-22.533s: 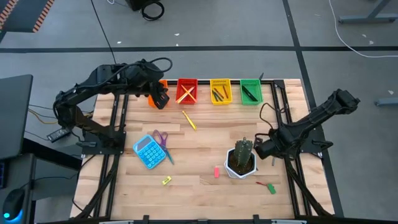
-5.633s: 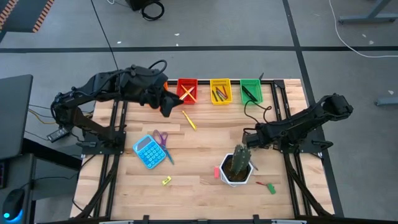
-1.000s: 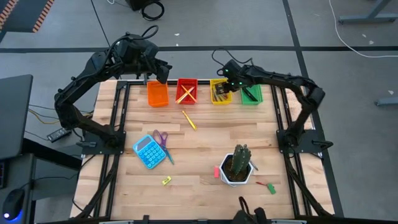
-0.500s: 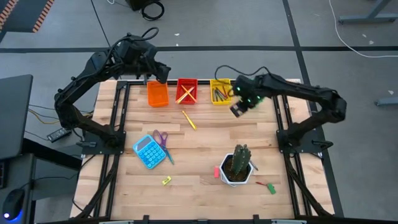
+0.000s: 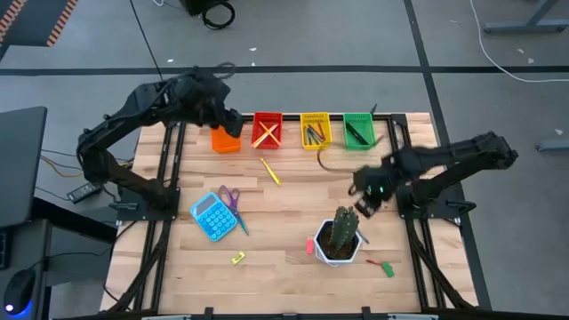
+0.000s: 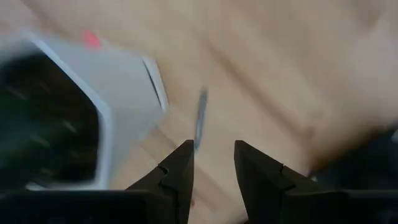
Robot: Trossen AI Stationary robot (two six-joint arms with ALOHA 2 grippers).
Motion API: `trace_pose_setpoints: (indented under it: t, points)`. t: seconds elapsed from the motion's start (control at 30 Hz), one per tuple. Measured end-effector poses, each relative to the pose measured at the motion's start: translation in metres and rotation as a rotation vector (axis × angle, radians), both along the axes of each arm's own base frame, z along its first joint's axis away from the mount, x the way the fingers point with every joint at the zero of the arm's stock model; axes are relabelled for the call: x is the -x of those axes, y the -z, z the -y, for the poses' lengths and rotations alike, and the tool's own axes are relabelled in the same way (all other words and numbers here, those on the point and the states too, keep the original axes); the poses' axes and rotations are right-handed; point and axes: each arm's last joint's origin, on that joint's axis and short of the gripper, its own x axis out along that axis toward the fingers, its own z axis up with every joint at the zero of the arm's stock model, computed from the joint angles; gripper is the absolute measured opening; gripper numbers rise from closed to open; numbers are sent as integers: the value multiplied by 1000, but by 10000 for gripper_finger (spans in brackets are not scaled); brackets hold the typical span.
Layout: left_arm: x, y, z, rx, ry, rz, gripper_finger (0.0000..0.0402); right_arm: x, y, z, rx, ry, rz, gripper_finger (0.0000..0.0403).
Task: Sort crayons/erasers/pens/pencils in bins
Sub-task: Put the gray crayon into the yellow bin
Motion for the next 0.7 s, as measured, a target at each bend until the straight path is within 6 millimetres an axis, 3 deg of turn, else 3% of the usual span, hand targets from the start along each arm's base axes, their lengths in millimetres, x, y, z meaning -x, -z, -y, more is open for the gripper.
trace_pose_setpoints:
  t: [0.23, 0.37, 0.5, 0.7]
  points:
    - [-12, 1, 35, 24, 65, 15, 128, 9, 60, -45, -105, 102, 7, 121]
    - [-14, 0, 45, 30, 55, 23, 130, 11, 88, -58, -75, 184, -11, 121]
    - [-14, 0, 49, 48, 52, 33, 126, 14, 106, -62, 3, 236, -68, 121]
    - [-15, -1, 49, 69, 34, 55, 125, 3, 116, -72, 23, 261, -6, 121]
